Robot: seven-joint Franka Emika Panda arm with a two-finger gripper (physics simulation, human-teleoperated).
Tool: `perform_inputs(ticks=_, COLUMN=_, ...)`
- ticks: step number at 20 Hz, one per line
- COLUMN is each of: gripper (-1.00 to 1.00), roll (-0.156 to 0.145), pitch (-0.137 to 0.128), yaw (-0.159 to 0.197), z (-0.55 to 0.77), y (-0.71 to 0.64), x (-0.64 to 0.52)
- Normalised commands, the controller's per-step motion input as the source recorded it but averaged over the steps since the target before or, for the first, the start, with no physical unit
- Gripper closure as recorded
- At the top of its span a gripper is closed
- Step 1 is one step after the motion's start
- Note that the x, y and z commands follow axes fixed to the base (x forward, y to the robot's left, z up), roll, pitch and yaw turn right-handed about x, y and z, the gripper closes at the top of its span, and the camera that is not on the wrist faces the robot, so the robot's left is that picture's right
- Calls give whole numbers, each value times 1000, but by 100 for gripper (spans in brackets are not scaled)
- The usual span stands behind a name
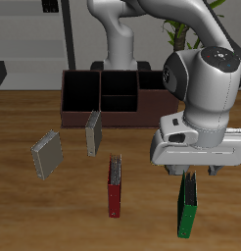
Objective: Place the green book into the back desk caddy's right compartment
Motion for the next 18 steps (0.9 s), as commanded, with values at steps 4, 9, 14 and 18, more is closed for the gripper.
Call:
perform_inputs(ticks=4, gripper=-100, roll=-6, pitch=19, yaw=3, z=-343, y=39, x=101)
perform_inputs(ticks=9, gripper=-100, roll=-6, pitch=21, yaw=-18, z=-362, y=55, x=30)
perform_inputs(ticks=14, gripper=100, roll=-17, pitch=34, yaw=-5, z=-303, y=-1, x=-28)
perform_inputs(ticks=18, gripper=100, roll=10, pitch=25, yaw=-45, z=-173, y=-26, x=-54)
